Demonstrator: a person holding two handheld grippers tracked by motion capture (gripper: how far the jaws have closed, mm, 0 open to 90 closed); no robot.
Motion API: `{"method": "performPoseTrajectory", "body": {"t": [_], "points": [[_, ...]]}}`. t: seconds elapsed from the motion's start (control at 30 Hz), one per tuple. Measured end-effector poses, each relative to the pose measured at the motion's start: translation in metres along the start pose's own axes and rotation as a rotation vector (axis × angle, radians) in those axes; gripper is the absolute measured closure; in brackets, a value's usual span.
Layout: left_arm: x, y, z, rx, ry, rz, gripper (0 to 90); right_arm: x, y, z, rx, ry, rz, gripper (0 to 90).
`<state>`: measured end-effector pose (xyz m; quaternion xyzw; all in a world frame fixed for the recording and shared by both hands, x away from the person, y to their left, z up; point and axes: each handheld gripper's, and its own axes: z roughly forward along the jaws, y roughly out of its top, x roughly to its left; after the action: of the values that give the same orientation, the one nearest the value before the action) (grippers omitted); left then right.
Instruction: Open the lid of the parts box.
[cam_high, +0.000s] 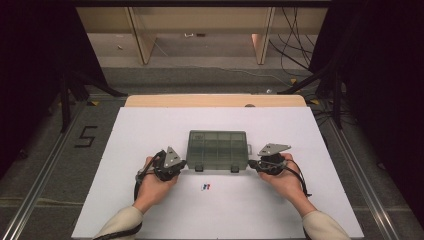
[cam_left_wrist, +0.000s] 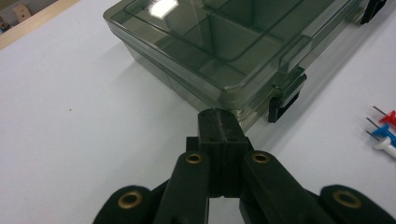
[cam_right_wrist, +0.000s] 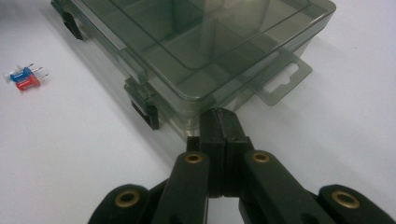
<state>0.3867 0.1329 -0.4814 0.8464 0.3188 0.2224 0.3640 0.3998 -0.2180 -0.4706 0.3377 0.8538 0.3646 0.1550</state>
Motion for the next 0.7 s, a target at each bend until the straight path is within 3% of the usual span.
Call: {"method": "performPoseTrajectory", "body": {"t": [0.07, 0.1, 0.17, 0.3, 0.37, 0.47, 0.63, 0.67, 0.7], "points": [[0.002, 0.0, -0.002, -0.005, -0.002, 0.014, 90.0, 0.0, 0.001, -0.001, -0.013, -0.003, -0.003, 90.0], [0.002, 0.001, -0.002, -0.013, -0.003, -0.002, 90.0, 0.0, 0.001, -0.002, -0.011, 0.0, 0.009, 90.0], [0.005, 0.002, -0.004, -0.016, 0.0, 0.017, 90.0, 0.001, 0.002, -0.004, -0.026, -0.006, 0.014, 90.0], [0.005, 0.004, -0.007, -0.046, -0.003, -0.01, 90.0, -0.001, 0.005, -0.005, -0.071, -0.015, -0.01, 90.0], [0.005, 0.007, -0.008, -0.056, -0.008, -0.009, 90.0, 0.0, 0.006, -0.006, -0.08, -0.011, -0.005, 90.0], [0.005, 0.01, -0.008, -0.087, -0.004, -0.039, 90.0, 0.002, 0.008, -0.009, -0.096, -0.015, 0.009, 90.0], [0.007, 0.015, -0.009, -0.106, 0.01, -0.037, 90.0, 0.004, 0.011, -0.011, -0.125, -0.018, 0.005, 90.0], [0.006, 0.016, -0.008, -0.115, 0.006, -0.06, 90.0, 0.004, 0.012, -0.012, -0.128, -0.019, 0.008, 90.0], [0.006, 0.017, -0.008, -0.118, 0.001, -0.057, 90.0, 0.004, 0.012, -0.012, -0.135, -0.02, 0.003, 90.0]]}}
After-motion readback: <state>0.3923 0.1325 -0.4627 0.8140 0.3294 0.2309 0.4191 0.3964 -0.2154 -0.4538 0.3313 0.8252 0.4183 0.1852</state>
